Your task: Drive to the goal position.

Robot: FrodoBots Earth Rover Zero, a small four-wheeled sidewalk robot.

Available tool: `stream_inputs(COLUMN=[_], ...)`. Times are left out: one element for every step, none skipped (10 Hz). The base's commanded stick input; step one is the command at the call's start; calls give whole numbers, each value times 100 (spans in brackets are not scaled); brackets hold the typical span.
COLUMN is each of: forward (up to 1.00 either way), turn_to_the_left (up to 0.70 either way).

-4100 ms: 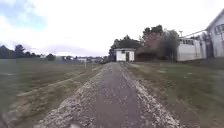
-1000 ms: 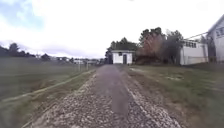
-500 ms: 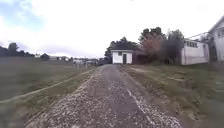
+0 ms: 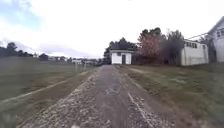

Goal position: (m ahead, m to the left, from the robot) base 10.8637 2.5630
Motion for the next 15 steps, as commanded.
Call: stream_inputs(forward=[60, 60, 60, 60, 60, 60, 60, 60, 60, 60, 60, 60, 60, 60, 60], turn_to_the_left=[1, 1, 1, 1, 1, 1, 1, 1, 1, 16, 16, 10, 1, 1, 1])
